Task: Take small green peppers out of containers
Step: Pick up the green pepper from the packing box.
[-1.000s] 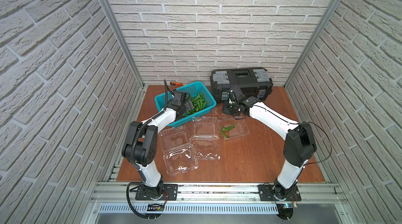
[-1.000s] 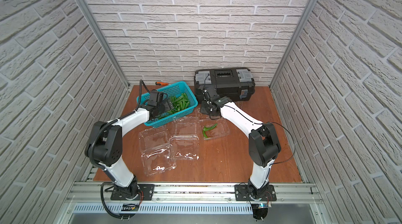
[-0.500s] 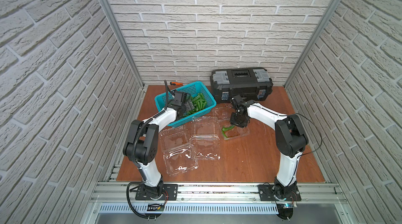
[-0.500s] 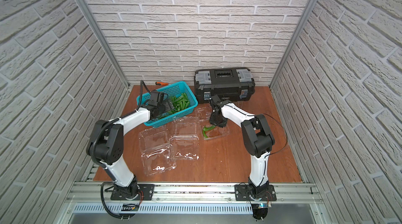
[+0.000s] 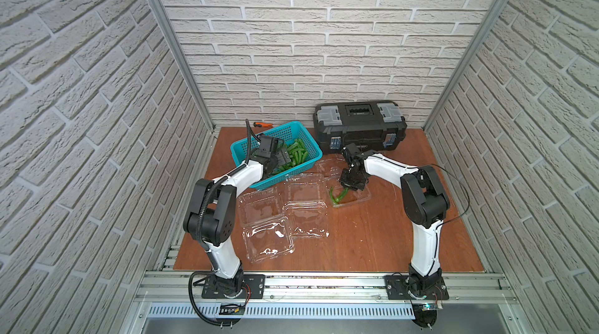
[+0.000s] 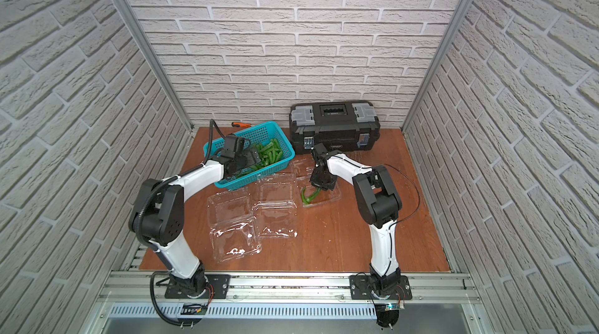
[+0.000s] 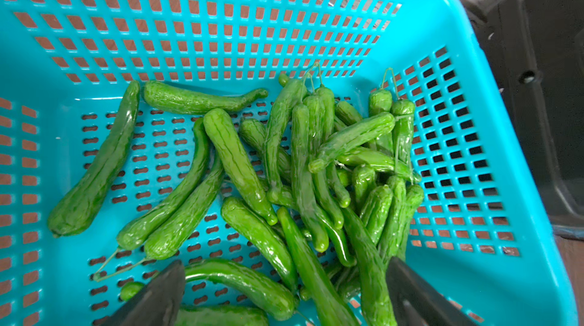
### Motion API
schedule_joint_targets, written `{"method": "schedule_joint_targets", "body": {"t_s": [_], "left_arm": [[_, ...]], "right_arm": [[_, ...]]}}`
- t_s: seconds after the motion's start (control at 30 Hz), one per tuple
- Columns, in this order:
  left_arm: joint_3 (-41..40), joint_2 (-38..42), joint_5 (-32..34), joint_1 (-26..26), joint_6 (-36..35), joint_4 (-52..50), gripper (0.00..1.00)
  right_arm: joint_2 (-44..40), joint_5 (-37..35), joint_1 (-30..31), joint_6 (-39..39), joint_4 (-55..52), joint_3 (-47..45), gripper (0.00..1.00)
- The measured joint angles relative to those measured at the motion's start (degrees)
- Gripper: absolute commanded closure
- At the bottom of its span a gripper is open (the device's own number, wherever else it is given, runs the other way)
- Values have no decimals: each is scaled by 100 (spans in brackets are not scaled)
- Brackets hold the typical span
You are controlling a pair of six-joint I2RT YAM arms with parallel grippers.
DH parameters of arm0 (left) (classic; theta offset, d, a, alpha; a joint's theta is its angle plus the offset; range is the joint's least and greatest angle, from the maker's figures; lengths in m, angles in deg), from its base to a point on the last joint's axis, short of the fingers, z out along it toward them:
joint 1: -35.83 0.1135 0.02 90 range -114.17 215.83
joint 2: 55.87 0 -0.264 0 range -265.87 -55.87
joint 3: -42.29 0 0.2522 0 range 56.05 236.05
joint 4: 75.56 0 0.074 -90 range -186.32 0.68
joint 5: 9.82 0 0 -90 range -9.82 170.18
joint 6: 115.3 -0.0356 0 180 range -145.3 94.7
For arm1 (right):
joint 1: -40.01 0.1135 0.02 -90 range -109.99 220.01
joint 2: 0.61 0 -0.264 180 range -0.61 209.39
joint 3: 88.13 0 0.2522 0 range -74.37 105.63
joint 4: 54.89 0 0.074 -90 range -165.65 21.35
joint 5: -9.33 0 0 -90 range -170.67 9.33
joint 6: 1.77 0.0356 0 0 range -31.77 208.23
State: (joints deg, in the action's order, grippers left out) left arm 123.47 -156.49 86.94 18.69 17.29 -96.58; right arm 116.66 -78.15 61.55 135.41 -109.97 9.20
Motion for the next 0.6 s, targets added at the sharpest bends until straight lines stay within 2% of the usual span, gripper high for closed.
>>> {"method": "schedule_joint_targets", "body": {"t_s": [0.1,0.3,0.47,0.6], "left_arm": [[0,0,-22,-2,0,0,2],[0,-2,-44,-2,7,0,2],[0,-4,-48,0,11,2,2],[0,-4,-63,0,57,2,2]], "right_arm": [[0,20,0,-9,17,-2,97],[-127,87,0,-144,186,-151,97],[-688,278,4,-258,415,-262,97],[-1154,662,11,-280,1038,-149,97]]}}
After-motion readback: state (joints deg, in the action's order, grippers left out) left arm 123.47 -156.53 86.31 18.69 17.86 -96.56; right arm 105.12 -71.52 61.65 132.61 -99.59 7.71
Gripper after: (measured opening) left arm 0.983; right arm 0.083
